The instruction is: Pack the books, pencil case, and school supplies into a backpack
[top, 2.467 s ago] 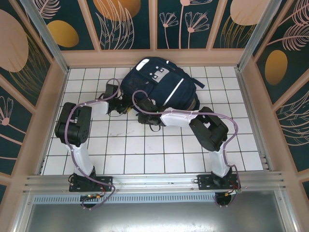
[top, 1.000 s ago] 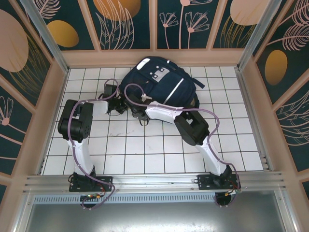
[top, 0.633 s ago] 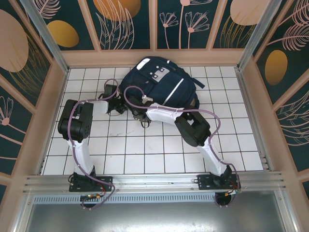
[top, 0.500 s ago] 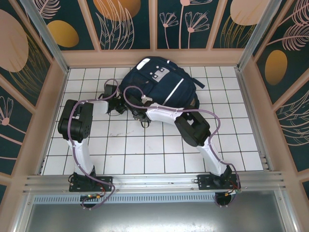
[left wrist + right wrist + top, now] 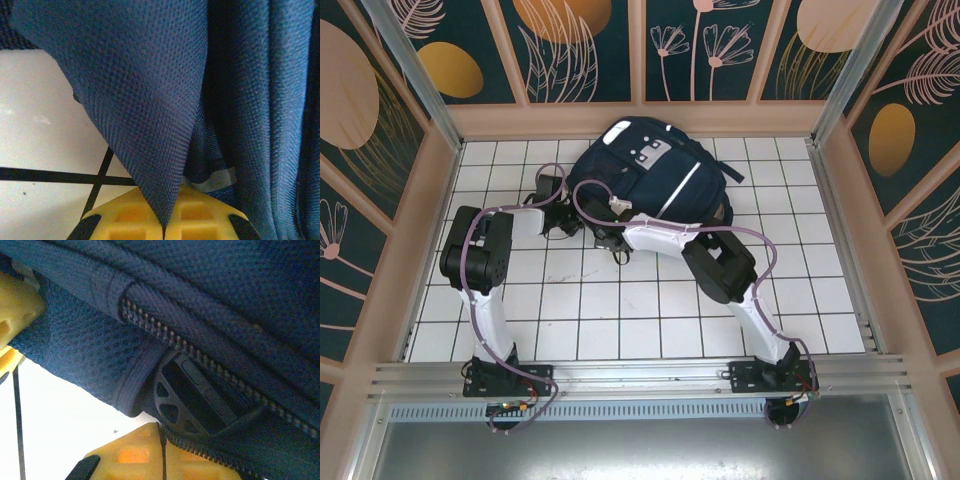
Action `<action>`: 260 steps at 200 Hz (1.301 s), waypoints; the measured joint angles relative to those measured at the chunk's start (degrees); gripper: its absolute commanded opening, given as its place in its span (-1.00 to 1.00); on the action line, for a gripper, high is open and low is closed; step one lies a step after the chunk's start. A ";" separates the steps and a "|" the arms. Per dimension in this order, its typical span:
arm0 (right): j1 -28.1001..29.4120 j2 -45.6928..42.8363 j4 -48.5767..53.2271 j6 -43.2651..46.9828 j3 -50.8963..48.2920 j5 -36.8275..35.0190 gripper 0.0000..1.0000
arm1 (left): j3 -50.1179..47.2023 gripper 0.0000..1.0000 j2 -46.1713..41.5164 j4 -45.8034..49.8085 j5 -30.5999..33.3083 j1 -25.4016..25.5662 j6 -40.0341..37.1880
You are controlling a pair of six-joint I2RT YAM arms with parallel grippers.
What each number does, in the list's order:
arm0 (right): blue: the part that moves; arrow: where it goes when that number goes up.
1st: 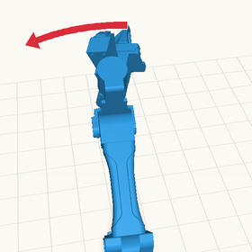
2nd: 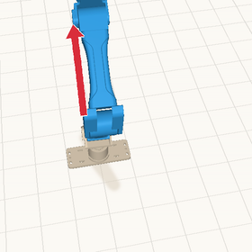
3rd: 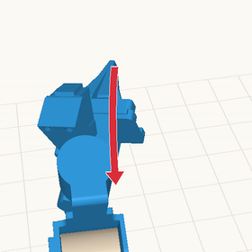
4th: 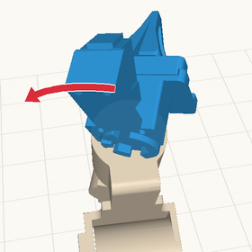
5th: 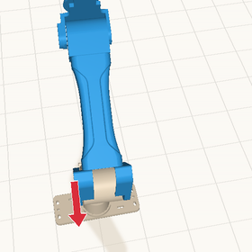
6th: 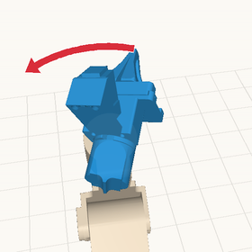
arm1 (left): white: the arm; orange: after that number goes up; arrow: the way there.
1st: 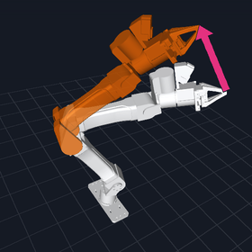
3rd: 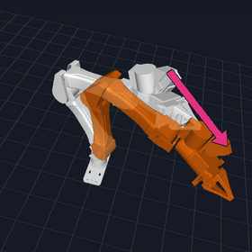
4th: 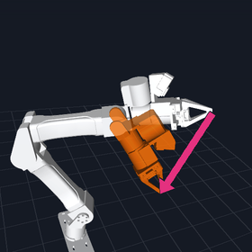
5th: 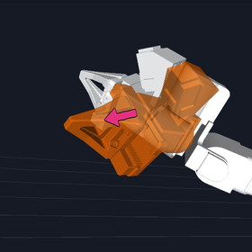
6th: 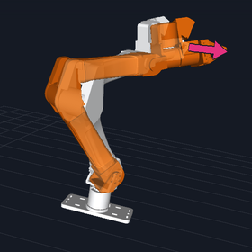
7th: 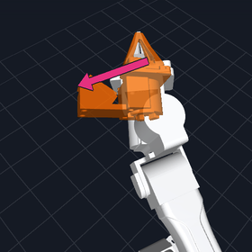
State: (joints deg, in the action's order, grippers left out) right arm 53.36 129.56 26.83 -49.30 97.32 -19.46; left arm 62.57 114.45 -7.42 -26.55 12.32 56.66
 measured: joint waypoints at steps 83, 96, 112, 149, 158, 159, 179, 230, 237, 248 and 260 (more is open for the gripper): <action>0.09 -16.26 1.11 0.96 -17.55 -3.41 -1.00 | 0.00 -1.00 -0.22 1.42 -0.02 -1.31 0.02; -0.20 -20.02 1.55 1.01 -21.51 -4.59 -1.00 | 0.00 -1.00 -0.57 1.86 0.00 -1.81 0.02; -1.11 -24.35 1.97 1.22 -26.08 -5.88 -1.00 | 0.00 -1.00 -1.07 2.78 0.13 -2.40 -0.04; -6.40 -34.84 0.98 4.26 -35.36 -6.23 -1.00 | 1.29 -1.00 -1.86 7.37 0.55 -3.06 -1.70; -8.61 -37.42 0.90 5.62 -37.27 -5.99 -1.00 | 1.64 -1.00 -1.88 8.11 0.55 -3.37 -2.27; -8.79 -37.59 0.83 5.70 -37.38 -5.95 -1.00 | 1.66 -1.00 -1.88 8.17 0.55 -3.39 -2.29; -13.53 -41.92 0.98 8.59 -40.44 -6.78 -1.00 | 3.15 -1.00 -1.75 10.16 1.20 -4.74 -3.50; -15.85 -44.28 -3.17 14.80 -41.62 -0.04 -1.00 | 13.14 -1.00 2.25 19.02 1.75 -8.17 -7.65; -15.63 -44.28 -3.85 15.13 -41.62 1.36 -1.00 | 14.21 -1.00 2.54 19.78 2.01 -8.61 -8.13; -14.56 -44.26 -4.85 15.56 -41.55 2.91 -1.00 | 15.34 -0.67 2.60 20.39 2.64 -9.35 -8.76; -12.46 -43.63 -5.25 16.00 -40.63 4.00 -1.00 | 15.78 -0.14 2.43 20.37 4.11 -10.16 -9.29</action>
State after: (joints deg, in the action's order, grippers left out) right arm 40.91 85.93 21.58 -33.30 56.69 -15.46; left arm 78.35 116.88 12.95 -22.44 2.15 47.37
